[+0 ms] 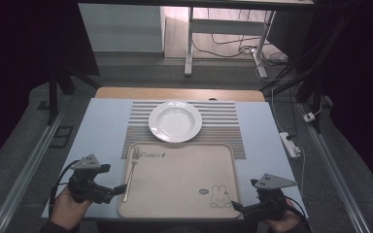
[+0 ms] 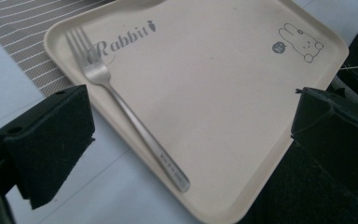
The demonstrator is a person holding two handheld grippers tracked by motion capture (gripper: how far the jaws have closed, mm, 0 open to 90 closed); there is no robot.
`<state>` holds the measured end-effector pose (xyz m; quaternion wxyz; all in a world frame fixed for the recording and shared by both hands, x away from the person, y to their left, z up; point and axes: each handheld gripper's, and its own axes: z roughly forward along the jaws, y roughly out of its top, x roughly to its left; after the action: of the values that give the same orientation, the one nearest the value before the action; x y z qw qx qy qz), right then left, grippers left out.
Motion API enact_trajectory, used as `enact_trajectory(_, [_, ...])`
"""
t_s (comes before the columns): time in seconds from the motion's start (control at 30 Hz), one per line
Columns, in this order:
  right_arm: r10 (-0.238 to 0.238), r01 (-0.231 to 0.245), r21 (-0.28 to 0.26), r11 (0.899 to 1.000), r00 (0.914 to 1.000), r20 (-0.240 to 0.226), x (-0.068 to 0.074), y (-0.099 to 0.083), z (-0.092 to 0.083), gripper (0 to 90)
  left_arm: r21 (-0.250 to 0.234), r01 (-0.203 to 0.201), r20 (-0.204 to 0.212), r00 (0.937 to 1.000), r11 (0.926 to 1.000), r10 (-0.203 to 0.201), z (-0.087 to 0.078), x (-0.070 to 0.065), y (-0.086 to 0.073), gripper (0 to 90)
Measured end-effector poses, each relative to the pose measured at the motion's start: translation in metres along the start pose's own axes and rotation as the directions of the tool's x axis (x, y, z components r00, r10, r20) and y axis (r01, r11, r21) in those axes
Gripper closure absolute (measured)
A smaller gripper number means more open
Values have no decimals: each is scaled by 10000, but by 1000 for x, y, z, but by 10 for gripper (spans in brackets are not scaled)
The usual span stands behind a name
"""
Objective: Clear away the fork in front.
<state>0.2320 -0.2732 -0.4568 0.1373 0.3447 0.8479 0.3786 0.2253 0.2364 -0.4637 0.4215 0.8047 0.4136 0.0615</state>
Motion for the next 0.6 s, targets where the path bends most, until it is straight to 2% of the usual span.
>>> enact_trajectory(0.43, [369,-367,-101,9993,9990,269,-4,-6,-10,10,-361,575,-210,9981,9977,-583,-30,7,-30,0])
enact_trajectory(0.6, [465,-461,-129,9989,9983,364,-5,-8,-13,10,-426,623,-466,9968,9971,-642,-37,8,-37,0])
